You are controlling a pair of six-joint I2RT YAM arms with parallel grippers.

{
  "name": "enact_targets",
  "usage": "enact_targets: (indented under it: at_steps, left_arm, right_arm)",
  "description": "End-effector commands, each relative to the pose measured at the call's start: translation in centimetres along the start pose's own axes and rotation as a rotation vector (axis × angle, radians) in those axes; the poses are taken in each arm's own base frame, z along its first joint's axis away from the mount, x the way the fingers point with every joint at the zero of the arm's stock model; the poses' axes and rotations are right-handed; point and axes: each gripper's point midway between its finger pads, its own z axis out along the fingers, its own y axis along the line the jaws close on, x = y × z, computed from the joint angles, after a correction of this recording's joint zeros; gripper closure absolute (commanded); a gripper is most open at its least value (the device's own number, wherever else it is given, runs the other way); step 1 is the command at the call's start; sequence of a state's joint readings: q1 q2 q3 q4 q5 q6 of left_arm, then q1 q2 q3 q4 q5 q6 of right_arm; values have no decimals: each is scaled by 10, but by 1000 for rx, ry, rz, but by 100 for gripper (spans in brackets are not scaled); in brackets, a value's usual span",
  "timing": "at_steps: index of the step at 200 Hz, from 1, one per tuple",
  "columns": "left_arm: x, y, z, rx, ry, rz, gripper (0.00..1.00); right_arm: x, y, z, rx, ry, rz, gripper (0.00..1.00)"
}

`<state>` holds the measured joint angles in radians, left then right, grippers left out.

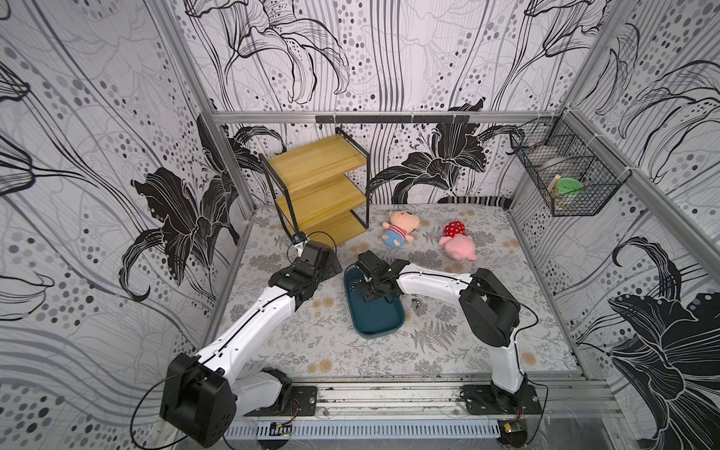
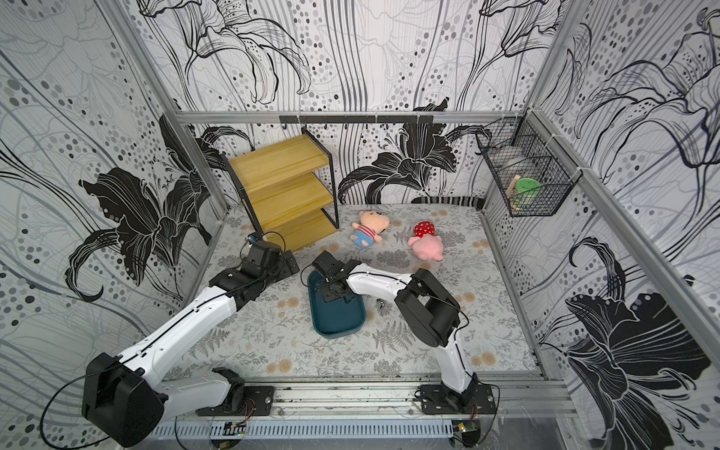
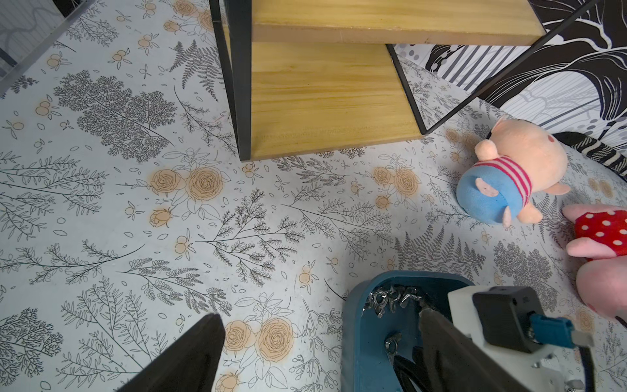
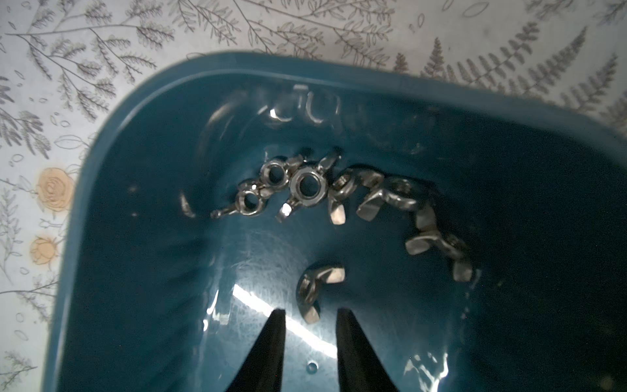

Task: Take out the wing nut from the storage box
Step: Pick up the wing nut from the storage box.

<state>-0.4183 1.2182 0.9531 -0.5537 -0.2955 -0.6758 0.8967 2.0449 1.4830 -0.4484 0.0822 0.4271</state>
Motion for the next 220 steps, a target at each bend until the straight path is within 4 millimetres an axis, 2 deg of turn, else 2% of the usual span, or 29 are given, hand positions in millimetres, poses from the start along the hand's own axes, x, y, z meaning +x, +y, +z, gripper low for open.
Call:
enact_targets:
  at_steps: [1,129,183,220]
  left_arm:
    - [-3,2,-4,-2,-19,3,5]
    - [-5,1,-4,-6,-22,10,5]
    - [-4,2,-4,-9,-20,11,5]
    - [-3,3,-3,-9,-19,8,5]
  right_arm:
    - [-6,2,5,6,-12,15,70]
    - [3,-5,29,47,35,21,74]
    - [7,-10,33,56,46,25,84]
    - [3,-9,23,47,27,23,90]
